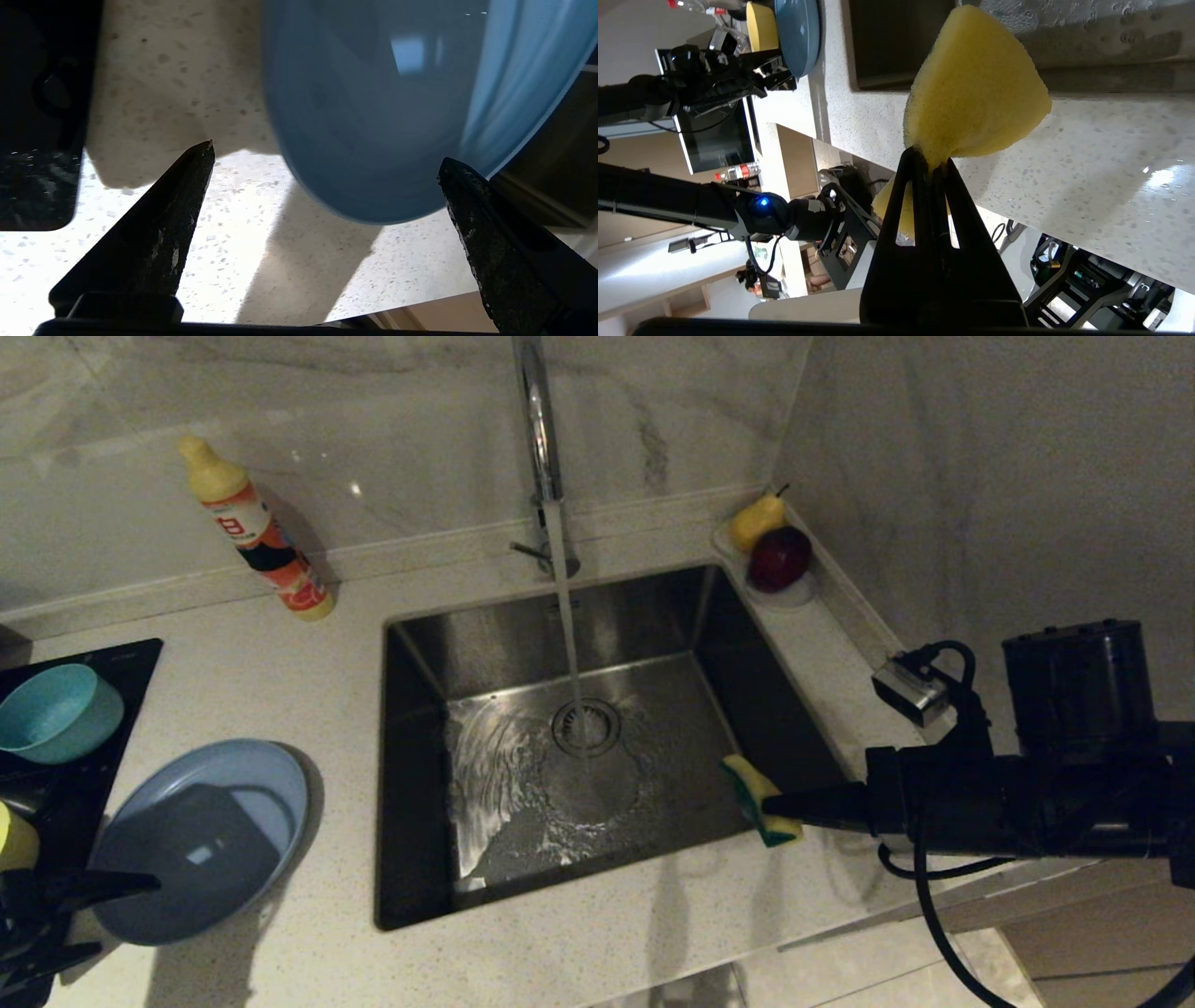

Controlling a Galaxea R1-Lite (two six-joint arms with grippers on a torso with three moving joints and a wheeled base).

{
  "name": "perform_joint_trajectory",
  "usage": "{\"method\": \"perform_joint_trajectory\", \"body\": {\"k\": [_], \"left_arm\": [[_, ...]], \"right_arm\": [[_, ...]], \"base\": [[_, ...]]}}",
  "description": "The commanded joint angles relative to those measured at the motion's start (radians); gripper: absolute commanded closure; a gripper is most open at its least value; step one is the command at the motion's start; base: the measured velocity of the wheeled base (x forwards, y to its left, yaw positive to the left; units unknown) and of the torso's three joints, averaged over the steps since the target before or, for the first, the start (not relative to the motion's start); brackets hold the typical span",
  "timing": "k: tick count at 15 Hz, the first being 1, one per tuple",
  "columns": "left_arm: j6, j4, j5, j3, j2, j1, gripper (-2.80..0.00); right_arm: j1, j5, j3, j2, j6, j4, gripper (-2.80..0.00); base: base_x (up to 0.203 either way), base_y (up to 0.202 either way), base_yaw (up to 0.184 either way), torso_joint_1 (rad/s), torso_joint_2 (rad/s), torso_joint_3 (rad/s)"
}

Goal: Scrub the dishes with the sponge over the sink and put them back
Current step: Wash the plate

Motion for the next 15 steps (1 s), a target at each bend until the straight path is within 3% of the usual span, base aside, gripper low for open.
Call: {"method": "perform_joint_trajectory", "body": {"k": [1, 8, 9, 11, 15], "left_arm": [[0.003, 0.000, -0.006, 0.001, -0.002, 0.000, -2.80], [0.005, -0.025, 0.007, 0.001, 0.029, 0.000, -2.80], [0.005, -0.024, 0.023, 0.001, 0.038, -0.001, 0.00], [0.008, -0.025, 0.058, -0.004, 0.042, -0.003, 0.00], [0.005, -0.020, 0.063, -0.018, 0.041, -0.003, 0.00]], "right_arm": [[-0.007, 0.004, 0.000, -0.002, 0.003, -0.002, 0.00], [-0.007, 0.005, 0.006, 0.001, 0.003, -0.002, 0.00], [-0.007, 0.005, 0.008, -0.001, 0.003, -0.002, 0.00], [-0.013, 0.005, 0.011, -0.001, 0.003, -0.004, 0.00], [-0.016, 0.007, 0.011, 0.001, 0.003, -0.003, 0.00]], "base": [[0.000, 0.000, 0.000, 0.000, 0.00, 0.000], [0.000, 0.000, 0.000, 0.000, 0.00, 0.000], [0.000, 0.000, 0.000, 0.000, 0.00, 0.000], [0.000, 0.000, 0.000, 0.000, 0.00, 0.000], [0.000, 0.000, 0.000, 0.000, 0.00, 0.000]]}}
